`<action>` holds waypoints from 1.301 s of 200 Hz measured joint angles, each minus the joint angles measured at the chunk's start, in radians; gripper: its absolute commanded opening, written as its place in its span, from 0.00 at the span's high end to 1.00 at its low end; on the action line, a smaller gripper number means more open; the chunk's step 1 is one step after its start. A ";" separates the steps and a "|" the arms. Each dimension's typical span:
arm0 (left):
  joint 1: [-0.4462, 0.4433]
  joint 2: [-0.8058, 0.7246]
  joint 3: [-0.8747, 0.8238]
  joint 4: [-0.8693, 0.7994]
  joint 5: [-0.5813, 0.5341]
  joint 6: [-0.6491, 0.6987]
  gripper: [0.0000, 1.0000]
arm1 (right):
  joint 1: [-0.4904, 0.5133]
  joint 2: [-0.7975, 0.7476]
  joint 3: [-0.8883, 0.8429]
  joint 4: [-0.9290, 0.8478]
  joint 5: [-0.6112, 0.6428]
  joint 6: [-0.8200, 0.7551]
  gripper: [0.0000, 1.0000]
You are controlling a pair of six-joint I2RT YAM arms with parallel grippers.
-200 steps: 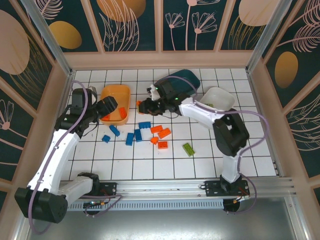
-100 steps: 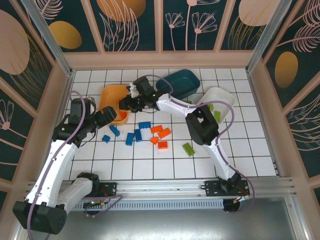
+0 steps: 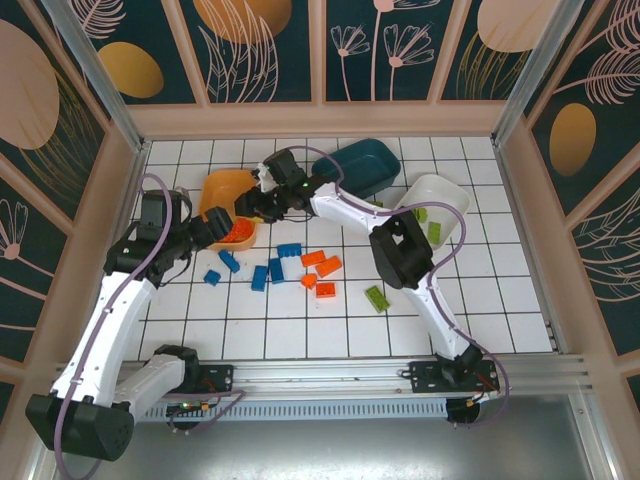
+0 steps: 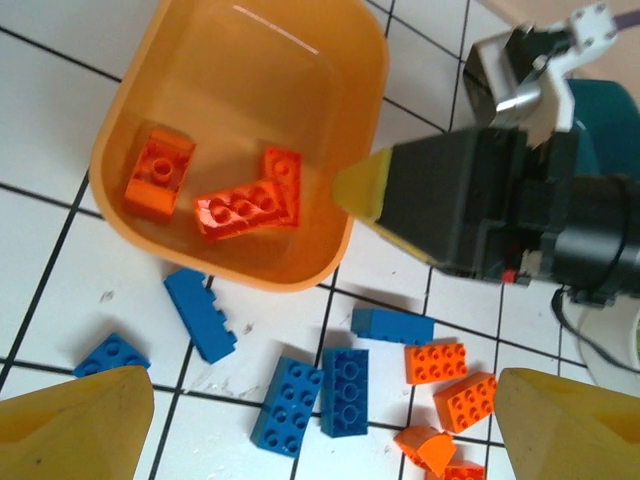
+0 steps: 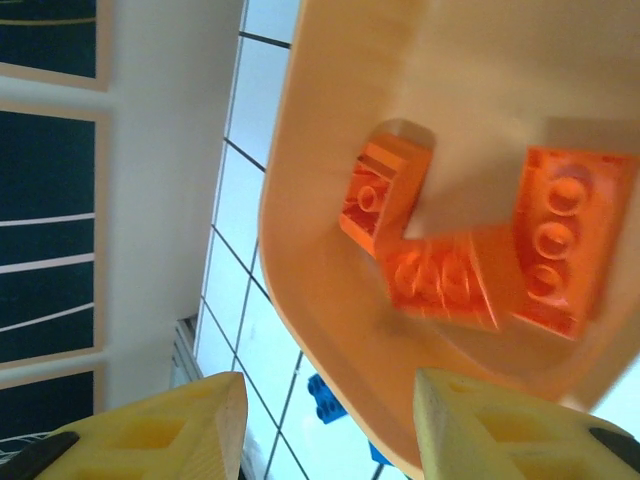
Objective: Sort the legos into containers by color
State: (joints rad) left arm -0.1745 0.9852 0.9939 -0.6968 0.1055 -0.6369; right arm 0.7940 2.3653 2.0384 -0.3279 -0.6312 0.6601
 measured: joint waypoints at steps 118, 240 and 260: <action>-0.249 0.153 -0.157 0.233 0.137 -0.112 0.09 | -0.041 -0.813 -0.859 -0.467 0.539 -0.217 0.40; -0.323 0.264 -0.189 0.356 0.154 -0.165 0.04 | -0.049 -0.898 -1.228 -0.397 0.617 -0.164 0.40; -0.323 0.264 -0.190 0.369 0.157 -0.178 0.04 | -0.061 -0.870 -1.243 -0.370 0.624 -0.165 0.44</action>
State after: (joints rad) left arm -0.4976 1.2495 0.8040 -0.3283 0.2623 -0.8146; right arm 0.7330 1.4956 0.7952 -0.6979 -0.0071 0.4953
